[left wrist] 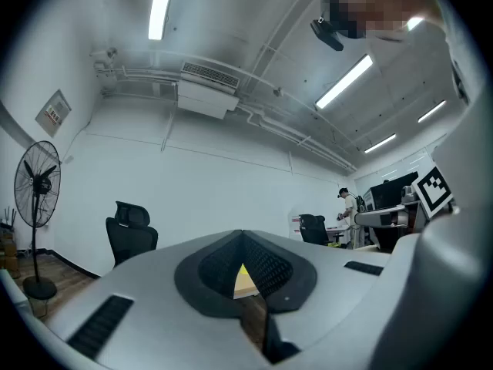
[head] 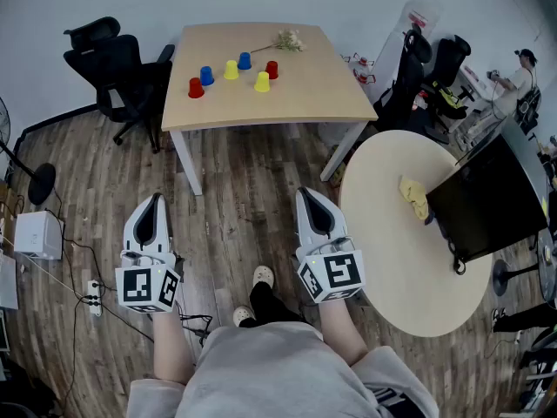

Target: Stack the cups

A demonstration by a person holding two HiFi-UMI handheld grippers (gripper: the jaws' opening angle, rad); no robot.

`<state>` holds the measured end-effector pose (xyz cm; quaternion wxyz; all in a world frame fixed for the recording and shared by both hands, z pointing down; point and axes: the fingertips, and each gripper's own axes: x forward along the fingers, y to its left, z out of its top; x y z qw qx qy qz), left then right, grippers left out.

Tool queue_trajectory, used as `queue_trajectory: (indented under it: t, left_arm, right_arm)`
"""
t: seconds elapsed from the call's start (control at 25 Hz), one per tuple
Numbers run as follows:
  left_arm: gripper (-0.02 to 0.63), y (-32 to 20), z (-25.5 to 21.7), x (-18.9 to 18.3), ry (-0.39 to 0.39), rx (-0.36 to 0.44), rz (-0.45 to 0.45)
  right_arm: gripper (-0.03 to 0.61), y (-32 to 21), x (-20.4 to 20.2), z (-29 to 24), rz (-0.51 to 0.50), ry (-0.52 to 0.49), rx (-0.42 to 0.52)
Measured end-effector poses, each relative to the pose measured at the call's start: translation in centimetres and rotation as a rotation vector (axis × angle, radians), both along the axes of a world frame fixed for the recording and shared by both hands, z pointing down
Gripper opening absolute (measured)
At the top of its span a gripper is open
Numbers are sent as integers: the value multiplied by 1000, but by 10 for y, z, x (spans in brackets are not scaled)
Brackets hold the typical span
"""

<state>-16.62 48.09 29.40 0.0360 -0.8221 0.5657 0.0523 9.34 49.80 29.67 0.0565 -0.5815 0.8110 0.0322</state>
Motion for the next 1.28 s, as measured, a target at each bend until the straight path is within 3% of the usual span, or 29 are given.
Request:
queue_trajectory:
  t: [0.56,1.28]
  left_arm:
    - [6,-64,10,14,-6,-17,16]
    - [6,-210,-12,56,26,33,-20]
  right_arm:
    - [11,-61,13,10,13,-14,-16]
    - [12,-220,49,-8,-64,-17,8]
